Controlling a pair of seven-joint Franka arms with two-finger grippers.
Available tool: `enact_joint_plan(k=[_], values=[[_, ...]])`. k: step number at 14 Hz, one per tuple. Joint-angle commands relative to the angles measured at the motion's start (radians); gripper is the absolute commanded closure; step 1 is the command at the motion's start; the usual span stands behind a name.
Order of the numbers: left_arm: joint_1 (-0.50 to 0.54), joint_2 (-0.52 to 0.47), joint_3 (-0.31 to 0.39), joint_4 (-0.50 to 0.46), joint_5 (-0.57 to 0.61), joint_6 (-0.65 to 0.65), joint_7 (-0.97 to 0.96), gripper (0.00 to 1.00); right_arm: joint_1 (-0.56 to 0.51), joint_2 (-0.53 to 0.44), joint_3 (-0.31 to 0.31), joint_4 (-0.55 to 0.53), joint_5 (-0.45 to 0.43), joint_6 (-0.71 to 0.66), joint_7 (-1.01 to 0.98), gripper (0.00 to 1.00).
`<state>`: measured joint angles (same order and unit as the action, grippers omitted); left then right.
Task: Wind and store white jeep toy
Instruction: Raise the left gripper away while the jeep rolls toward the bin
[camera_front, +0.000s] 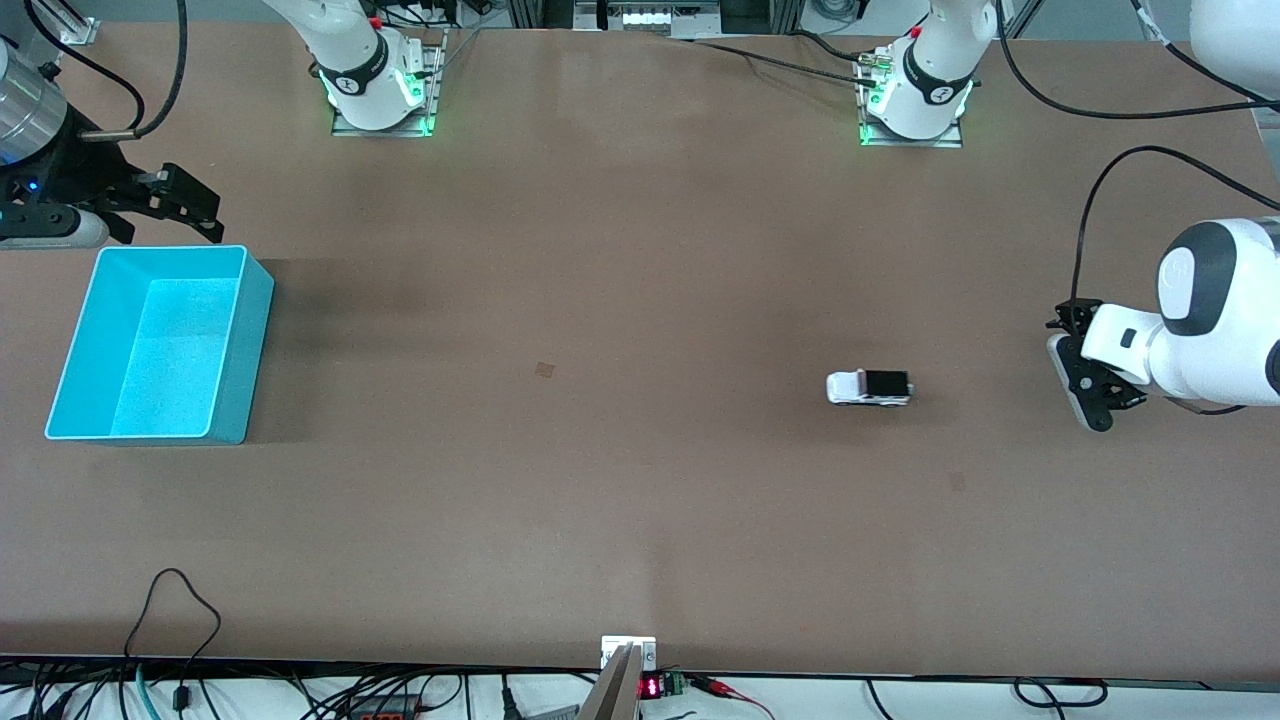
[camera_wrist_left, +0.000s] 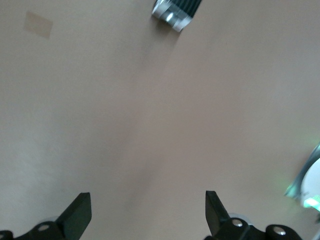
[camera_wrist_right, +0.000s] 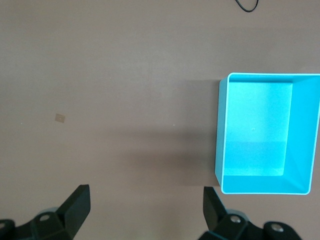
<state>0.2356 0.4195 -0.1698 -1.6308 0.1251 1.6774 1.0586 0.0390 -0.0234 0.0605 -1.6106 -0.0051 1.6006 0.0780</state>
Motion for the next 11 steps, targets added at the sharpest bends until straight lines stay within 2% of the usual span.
enact_joint_plan(k=[1,4,6,9,11], values=[[0.001,-0.048,-0.045,0.043,0.011,-0.112,-0.202,0.0,0.005,-0.017,-0.004,-0.011,-0.001,-0.008,-0.009,0.0],[-0.001,-0.059,-0.06,0.139,-0.007,-0.247,-0.423,0.0,0.005,-0.017,-0.005,-0.011,-0.001,-0.008,-0.009,0.0],[-0.048,-0.114,-0.047,0.135,-0.015,-0.252,-0.599,0.0,0.005,-0.018,-0.005,-0.011,-0.001,-0.008,-0.01,0.0],[-0.125,-0.226,0.027,0.098,-0.059,-0.197,-0.878,0.0,0.005,-0.018,-0.005,-0.012,-0.001,-0.008,-0.009,0.0],[-0.2,-0.292,0.141,0.054,-0.136,-0.162,-0.977,0.0,0.005,-0.018,-0.005,-0.014,-0.001,-0.008,-0.009,0.0]])
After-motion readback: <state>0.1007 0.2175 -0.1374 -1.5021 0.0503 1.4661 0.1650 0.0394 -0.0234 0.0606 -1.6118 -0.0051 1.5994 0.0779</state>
